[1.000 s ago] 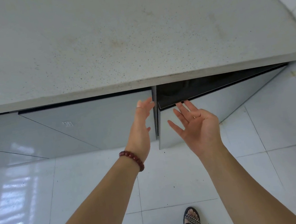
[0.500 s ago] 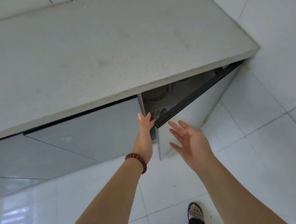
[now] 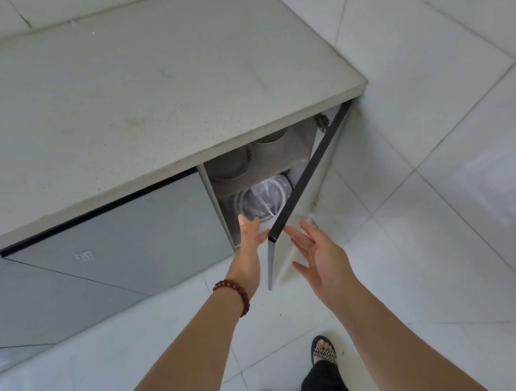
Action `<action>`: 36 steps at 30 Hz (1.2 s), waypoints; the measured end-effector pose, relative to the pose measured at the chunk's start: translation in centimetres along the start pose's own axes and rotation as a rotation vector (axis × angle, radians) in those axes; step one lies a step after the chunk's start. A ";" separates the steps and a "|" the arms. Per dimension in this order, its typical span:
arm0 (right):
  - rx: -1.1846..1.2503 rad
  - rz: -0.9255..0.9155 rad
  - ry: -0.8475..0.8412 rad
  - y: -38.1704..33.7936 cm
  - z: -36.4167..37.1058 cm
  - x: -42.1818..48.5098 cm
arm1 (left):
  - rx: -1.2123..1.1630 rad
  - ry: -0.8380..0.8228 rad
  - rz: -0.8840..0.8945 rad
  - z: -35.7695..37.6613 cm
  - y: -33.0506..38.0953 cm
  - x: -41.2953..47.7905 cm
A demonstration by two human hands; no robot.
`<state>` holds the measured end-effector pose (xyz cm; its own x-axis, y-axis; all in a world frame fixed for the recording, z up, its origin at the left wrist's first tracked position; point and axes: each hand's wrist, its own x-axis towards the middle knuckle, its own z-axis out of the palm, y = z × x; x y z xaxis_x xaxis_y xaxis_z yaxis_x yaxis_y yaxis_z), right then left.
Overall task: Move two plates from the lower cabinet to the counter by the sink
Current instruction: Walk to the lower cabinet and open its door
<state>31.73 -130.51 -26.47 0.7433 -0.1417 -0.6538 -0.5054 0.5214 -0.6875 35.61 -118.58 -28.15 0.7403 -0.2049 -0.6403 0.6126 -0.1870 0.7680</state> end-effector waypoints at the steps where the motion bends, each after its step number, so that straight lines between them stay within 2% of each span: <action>1: 0.004 0.001 0.007 -0.1 -0.5 -0.3 | 0.012 -0.007 -0.009 0.4 -0.1 -0.1; 14: 0.005 0.023 0.081 -1.1 -7.2 -3.0 | 0.031 -0.071 -0.075 6.9 -1.4 -2.1; 36: -0.069 0.023 0.121 -6.5 -20.2 -4.8 | 0.064 -0.148 -0.069 22.0 -0.9 -4.1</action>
<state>22.55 -150.24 -25.28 0.6751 -0.2327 -0.7001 -0.5540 0.4668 -0.6893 25.96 -138.72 -26.52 0.6455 -0.3275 -0.6900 0.6379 -0.2656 0.7229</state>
